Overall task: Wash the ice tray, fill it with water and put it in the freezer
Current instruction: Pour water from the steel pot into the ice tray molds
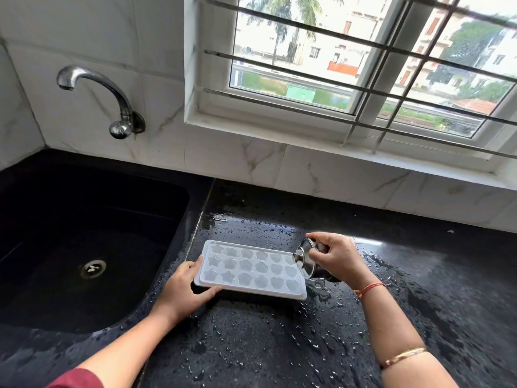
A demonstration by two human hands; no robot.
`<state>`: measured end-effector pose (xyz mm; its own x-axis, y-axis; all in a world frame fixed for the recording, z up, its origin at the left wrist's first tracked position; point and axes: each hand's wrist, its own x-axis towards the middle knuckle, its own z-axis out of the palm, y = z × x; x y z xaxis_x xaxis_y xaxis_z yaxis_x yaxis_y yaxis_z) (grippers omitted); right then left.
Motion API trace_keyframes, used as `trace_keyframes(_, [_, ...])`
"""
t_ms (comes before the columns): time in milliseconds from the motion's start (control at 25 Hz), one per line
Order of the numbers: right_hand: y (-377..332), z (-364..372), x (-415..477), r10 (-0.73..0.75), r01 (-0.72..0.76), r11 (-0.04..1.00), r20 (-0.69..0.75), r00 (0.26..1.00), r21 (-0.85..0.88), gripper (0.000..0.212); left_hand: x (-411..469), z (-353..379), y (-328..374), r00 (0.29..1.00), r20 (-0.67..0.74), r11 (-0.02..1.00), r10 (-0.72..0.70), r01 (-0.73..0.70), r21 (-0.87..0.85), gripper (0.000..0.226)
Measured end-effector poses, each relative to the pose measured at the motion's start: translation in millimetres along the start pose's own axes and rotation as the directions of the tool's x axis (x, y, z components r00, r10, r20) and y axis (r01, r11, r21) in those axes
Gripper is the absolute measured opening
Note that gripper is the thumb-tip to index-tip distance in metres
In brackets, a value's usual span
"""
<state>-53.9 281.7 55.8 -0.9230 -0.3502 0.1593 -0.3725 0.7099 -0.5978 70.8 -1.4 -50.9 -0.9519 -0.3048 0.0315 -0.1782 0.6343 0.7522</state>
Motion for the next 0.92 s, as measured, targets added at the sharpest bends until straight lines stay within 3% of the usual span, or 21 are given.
trace_keyframes(920, [-9, -5, -12, -0.008, 0.010, 1.000, 0.057, 0.998, -0.029, 0.035, 1, 1, -3, 1.000, -0.002, 1.000, 0.010, -0.010, 0.010, 0.106])
